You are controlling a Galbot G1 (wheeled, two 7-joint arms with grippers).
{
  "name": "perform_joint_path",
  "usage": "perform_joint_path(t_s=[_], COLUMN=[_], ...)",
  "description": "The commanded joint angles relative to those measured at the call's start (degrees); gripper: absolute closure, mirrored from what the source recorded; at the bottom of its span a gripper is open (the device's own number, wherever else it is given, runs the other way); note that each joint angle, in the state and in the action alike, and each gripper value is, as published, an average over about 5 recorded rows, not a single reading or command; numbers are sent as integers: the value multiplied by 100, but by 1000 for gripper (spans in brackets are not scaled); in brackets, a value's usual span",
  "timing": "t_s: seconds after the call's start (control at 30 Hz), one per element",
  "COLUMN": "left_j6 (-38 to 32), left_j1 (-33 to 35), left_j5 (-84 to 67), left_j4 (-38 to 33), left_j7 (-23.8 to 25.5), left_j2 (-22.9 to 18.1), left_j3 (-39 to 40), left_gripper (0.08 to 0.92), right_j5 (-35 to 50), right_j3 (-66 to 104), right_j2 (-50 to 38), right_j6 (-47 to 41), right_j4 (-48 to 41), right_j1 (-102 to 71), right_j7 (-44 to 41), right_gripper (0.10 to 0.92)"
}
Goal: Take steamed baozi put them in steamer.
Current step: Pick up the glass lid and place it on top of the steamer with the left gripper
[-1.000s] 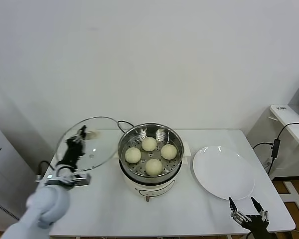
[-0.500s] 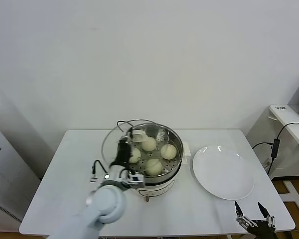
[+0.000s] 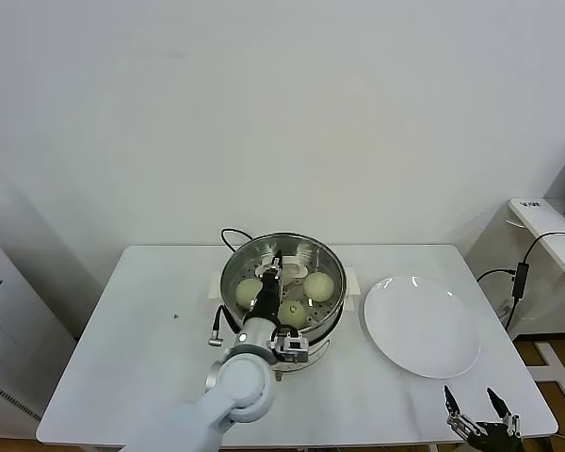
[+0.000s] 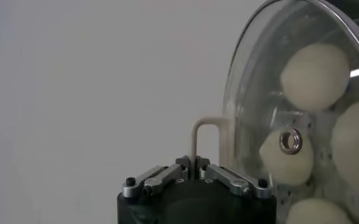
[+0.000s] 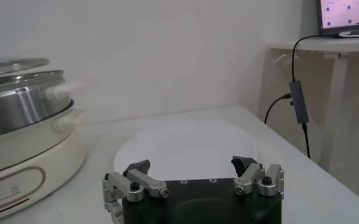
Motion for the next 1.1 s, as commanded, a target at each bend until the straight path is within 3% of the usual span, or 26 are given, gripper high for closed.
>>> perform_joint_path(t_s=[0.03,0.43,0.6,0.87,1.1], left_j6=[281,281,281,281,252], left_j1=[-243,-204,-44,354,725], left_j5=[152,144,-351,-1631,-2531], left_j4=[366,532,139,-985,-1515], left_j7=[28,-71,-246,-513,-925], left_j2=[-181,-171,-90,414,841], left_j3=[216,84,91,-86,-498], left_gripper=[887,887,874,666,467], right_j5=[11,8,9,2,-7], right_j3=[0,-9,-13,-83,-233], right_j2=[21,34,24,-57,-147], right_j6=[15,72,89,87,70], right_j4=[8,30,56,-7,-40], right_j1=[-5,-24,-14,62,161], right_j7=[-30,-66,-89,-132,-166], right_gripper=[203,203,203,203,203])
